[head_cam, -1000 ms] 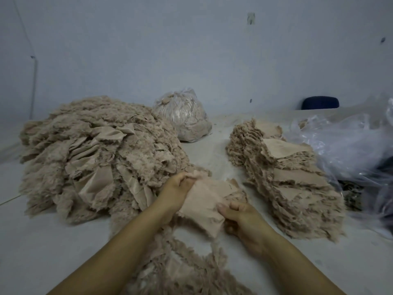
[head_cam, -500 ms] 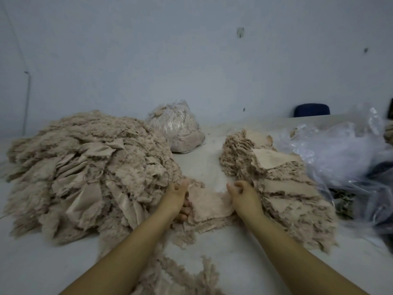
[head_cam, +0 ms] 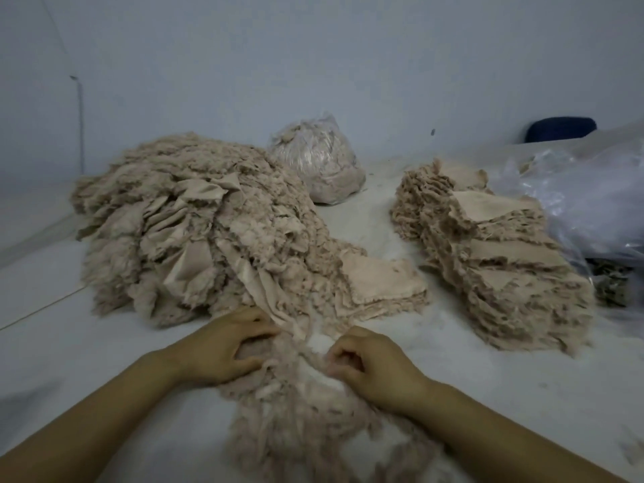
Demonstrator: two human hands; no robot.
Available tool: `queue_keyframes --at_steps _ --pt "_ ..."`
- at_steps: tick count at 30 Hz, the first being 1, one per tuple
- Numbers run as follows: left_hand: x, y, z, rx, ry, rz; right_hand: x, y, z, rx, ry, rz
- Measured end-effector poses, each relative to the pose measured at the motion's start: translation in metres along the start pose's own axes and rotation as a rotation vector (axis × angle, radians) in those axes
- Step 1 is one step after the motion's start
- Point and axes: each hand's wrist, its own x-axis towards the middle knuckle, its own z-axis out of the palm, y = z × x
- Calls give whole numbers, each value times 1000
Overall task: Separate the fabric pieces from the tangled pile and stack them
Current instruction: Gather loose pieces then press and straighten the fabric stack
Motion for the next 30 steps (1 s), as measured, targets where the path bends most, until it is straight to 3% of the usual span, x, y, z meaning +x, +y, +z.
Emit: queue_keyframes --at_steps 2,6,11,15,19,21,23,27,30 --pt "-2 -3 9 -46 70 -49 2 0 2 -33 77 19" --pt "10 15 9 -459 215 -155 -2 -10 6 -40 211 -66" --pt "35 43 2 -568 146 -97 7 -27 0 44 333 -200" --pt "44 50 4 -621 138 -130 17 -28 -10 330 486 -75" --pt "53 40 1 -940 281 -287 13 -23 -11 -44 377 -358" --pt "60 42 3 -1105 255 -293 17 -22 -5 -304 327 -419" --pt "67 48 8 -1132 193 -270 24 -22 -2 -339 451 -416" --pt "74 55 7 -1072 316 -184 31 -26 -9 139 631 -217" --pt "70 48 6 -622 361 -94 32 -13 -14 464 616 48"
